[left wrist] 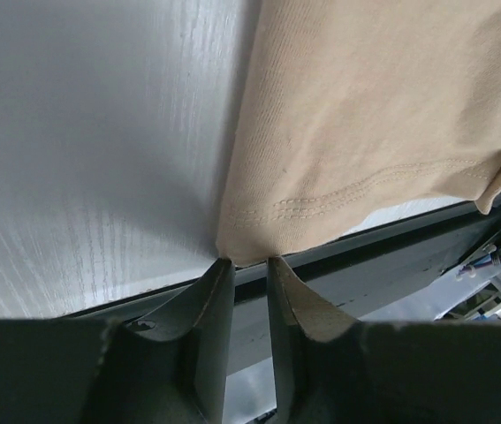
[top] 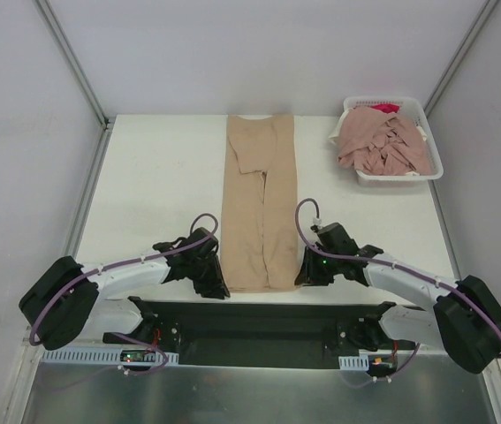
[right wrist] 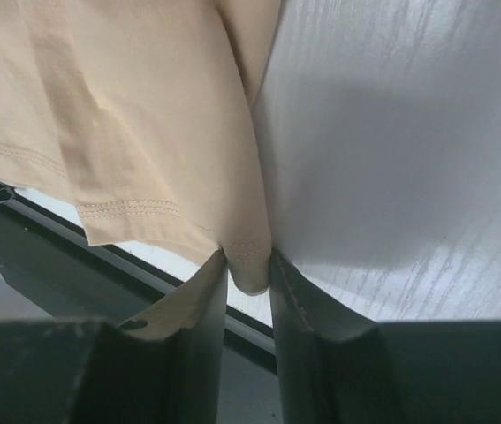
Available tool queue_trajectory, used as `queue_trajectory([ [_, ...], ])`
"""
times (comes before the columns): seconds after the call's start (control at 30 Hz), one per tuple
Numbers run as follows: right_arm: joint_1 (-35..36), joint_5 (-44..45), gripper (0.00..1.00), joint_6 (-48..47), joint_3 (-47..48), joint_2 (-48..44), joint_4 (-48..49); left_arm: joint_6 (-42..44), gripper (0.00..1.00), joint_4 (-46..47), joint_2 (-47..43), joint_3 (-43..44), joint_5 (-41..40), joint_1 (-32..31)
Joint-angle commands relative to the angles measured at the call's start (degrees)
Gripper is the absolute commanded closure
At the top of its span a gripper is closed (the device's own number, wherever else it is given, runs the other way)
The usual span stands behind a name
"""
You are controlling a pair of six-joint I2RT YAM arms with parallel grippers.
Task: Fold and stack the t-shirts
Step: Grab the bottom of the folded rectangular tshirt with both arms
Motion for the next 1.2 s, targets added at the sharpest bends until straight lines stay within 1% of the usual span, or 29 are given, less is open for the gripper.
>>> queue_trajectory([
  [0.0,-0.1,0.5,0.75,1.1,-2.1,0.2,0.1,-0.4,0.77,-0.9,2.5,0.4,-2.7,-0.6],
  [0.03,-0.1,0.4,0.76,1.3,-2.7,-0.1,0.2,-0.4,0.75,-1.1,2.7,0.4,-2.8,-0.6],
  [0.13,-0.2,0.3,0.81,1.8,-3.6,-0.6,0.3,0.0,0.74,-1.1,3.3,0.4,-3.0,-0.6],
  [0.23,-0.1,-0.8,0.84,2.6,-4.3,-1.2,0.3,-0.3,0.78,-1.0,3.3,0.2,-3.8,-0.6],
  [0.3,-0.1,-1.5,0.85,2.7,-5.0,-1.2,0.2,-0.2,0.94,-1.1,3.4,0.2,-5.0,-0.6],
  [0.33,-0.1,-1.7,0.85,2.7,-5.0,-1.3,0.1,0.0,1.0,-1.0,3.4,0.2,-5.1,-0.6],
  [0.53,0.3,-3.5,0.89,2.7,-5.3,-1.7,-0.4,2.1,1.0,-1.1,2.2,0.1,-5.3,-0.6],
  [0.73,2.0,-4.7,0.95,2.0,-3.7,-6.1,-4.7,4.1,1.0,-1.1,-7.5,-2.2,-4.3,-0.8],
  [0.87,2.1,-4.0,0.95,0.6,-1.2,-9.5,-8.0,4.9,1.0,-1.1,-11.9,-1.6,-4.7,-0.8],
  [1.0,1.9,-1.0,0.95,-2.0,4.2,-8.8,-12.5,7.2,1.0,-1.1,-12.4,2.2,-6.4,-0.8],
  [1.07,1.2,-0.1,0.95,-3.1,8.0,-7.5,-13.3,9.6,1.0,-1.0,-11.1,4.3,-7.4,-0.8],
  [1.13,0.4,0.8,0.95,-4.4,10.7,-5.0,-14.2,11.3,1.0,-0.9,-8.5,8.2,-10.7,-0.7],
  [1.17,-0.7,2.3,0.96,-4.7,13.7,-4.2,-14.2,13.2,1.0,-1.0,-7.2,9.8,-11.6,-0.6],
])
